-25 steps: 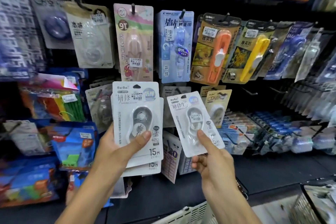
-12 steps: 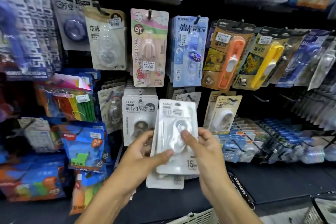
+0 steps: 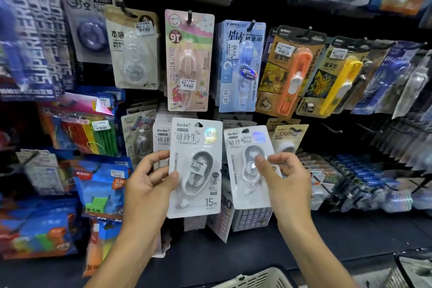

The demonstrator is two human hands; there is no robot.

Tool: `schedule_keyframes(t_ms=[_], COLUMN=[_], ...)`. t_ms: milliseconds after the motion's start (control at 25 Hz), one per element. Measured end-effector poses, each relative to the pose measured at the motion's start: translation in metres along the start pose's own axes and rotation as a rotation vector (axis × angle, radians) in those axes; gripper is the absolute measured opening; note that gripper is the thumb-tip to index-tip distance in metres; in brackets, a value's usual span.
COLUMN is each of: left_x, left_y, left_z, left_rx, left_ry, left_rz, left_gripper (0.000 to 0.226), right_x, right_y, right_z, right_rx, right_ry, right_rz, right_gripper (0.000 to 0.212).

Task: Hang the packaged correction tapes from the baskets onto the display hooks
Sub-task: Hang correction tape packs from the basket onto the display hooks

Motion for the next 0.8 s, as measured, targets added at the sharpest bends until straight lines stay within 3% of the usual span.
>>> schedule_keyframes(t_ms=[80,160,320,400,520,680,800], left_x=[-0.001,0.002,0.028,0.033,0.022,0.015,0.017], left_y=[0.001,0.001,-0.003,-0.001,0.012,0.027,0.024], left_z=[0.000,-0.002,-0.007,-0.010,-0.004,-0.014,-0.023], left_rx=[0.014,0.013,-0.015,0.117,0.539,0.477,0.453], left_ry=[-0.014,-0.007,-0.019,0.179,0.856,1.143,1.233], left_rz=[0.018,0.017,-0.184,-0.202,-0.082,-0.214,-0.284], left_gripper=[0.036,0.035,0.032,0.028,0.032,0.061,0.068], right_x=[0.002,0.003,0.022,0.024,0.009,0.000,0.016], right_y=[0.002,-0.006,-0.042,-0.037,-0.012,0.006,0.022], right_z=[-0.001,-0.001,0.003,0.011,0.013,0.015,0.005], right_rx=[-0.031,-0.052,0.046,0.086,0.138,0.117,0.027], right_ry=[-0.157,-0.277,0.235,0.315,0.296,0.140,-0.196], right_rz=[-0.062,-0.192,-0.466,-0.334,-0.201,-0.180,-0.186], right_gripper=[0.015,0.043,0.047,0.046,0.033,0.029,0.037])
Point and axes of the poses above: each hand's wrist, its own y-axis towards the middle knuckle, its own x-axis out of the palm, z = x × y, the point moved 2 cm from there along y, towards the middle knuckle
